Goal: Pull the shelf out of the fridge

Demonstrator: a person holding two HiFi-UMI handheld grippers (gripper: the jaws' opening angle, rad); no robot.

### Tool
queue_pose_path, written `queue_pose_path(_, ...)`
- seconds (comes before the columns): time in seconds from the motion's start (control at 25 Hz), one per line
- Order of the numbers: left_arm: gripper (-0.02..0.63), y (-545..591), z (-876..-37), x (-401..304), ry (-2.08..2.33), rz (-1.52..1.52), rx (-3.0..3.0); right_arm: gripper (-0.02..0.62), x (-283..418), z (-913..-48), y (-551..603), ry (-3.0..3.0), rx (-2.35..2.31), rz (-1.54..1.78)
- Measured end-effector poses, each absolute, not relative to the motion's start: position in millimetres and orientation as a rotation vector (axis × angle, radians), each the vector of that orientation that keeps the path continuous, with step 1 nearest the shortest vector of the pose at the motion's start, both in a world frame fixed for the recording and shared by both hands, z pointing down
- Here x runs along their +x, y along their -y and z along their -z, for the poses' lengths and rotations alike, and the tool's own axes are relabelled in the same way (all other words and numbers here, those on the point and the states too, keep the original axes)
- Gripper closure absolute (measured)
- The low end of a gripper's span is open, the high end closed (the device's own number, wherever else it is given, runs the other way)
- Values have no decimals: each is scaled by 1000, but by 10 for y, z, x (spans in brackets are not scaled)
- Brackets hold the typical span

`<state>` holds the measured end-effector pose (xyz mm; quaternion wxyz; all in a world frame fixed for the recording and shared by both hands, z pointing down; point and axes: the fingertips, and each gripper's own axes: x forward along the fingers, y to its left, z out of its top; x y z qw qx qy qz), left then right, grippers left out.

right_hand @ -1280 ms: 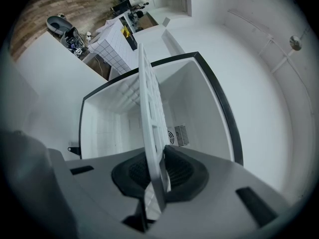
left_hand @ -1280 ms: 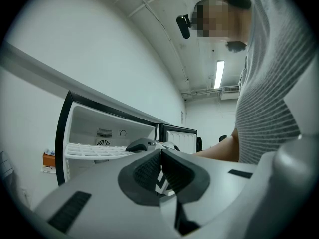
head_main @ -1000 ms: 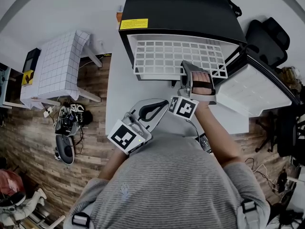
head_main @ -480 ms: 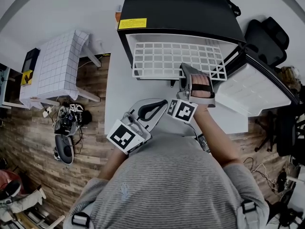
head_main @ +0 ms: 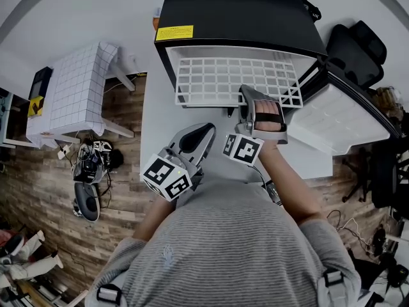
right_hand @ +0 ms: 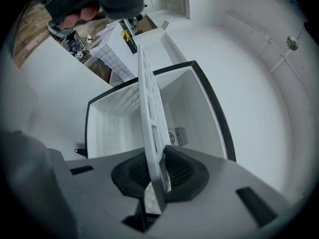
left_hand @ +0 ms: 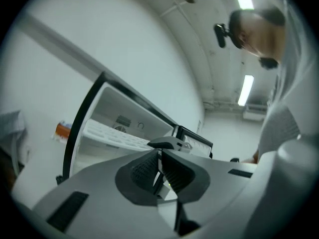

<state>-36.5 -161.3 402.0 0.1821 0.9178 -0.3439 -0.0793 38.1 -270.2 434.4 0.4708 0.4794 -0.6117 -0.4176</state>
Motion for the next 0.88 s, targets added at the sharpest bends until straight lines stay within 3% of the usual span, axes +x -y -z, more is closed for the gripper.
queue_pose_path(0.16, 570, 1831, -4125, -440, 943, 366, 2330, 552, 378, -4341, 2706, 1495, 1160, 1035)
queue_pose_path(0.24, 439, 1912, -4170, -365, 901, 391, 2248, 552, 377, -4340, 2708, 1494, 1152, 1040)
queue_pose_path(0.4, 348, 2064, -4235, -252, 842, 483, 2051, 552, 371, -4347, 2704, 1500, 1141, 1042)
queue_pose_path(0.88, 331, 2401, -4218, -59, 748, 684, 1732, 552, 301, -4322, 2681, 1574, 1103, 1051)
